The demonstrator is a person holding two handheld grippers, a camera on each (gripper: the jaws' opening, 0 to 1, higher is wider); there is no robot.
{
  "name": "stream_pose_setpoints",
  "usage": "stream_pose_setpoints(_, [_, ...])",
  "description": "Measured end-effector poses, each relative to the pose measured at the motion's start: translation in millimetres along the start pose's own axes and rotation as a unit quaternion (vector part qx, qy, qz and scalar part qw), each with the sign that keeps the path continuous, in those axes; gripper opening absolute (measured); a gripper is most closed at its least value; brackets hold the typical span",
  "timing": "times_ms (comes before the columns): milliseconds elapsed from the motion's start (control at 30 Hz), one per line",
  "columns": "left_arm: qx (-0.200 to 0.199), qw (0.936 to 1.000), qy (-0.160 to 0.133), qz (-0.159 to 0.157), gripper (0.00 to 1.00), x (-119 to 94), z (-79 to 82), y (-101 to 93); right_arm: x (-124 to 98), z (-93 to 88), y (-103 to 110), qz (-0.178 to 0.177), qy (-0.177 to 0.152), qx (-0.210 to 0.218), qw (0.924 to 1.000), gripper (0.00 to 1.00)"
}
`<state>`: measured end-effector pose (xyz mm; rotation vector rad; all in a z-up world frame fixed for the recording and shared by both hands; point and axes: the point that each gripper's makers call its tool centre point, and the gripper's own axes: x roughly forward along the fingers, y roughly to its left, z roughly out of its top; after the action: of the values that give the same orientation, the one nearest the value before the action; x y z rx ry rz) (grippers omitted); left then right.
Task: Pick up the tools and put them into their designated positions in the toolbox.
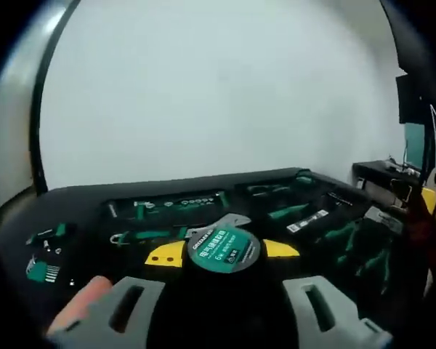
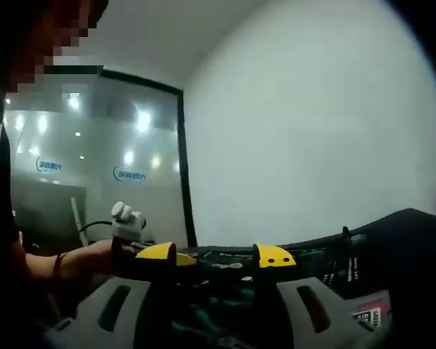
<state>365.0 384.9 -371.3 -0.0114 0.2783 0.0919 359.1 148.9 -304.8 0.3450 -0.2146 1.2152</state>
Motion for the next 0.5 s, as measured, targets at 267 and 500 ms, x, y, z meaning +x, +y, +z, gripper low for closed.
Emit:
stream_pose_setpoints(267, [-0.001, 0.9998, 0.019, -0.008, 0.33, 21.6, -6.6, -12.6, 1.8, -2.8, -1.5, 0.004, 0.004, 0.002, 1.0, 0.39])
stream_pose_setpoints(500, [-0.008, 0.9994, 0.026, -0.022, 0.33, 34.2, -9.3, -27.1, 1.7, -3.4, -2.5, 0.004, 0.003, 0.004, 1.0, 0.39])
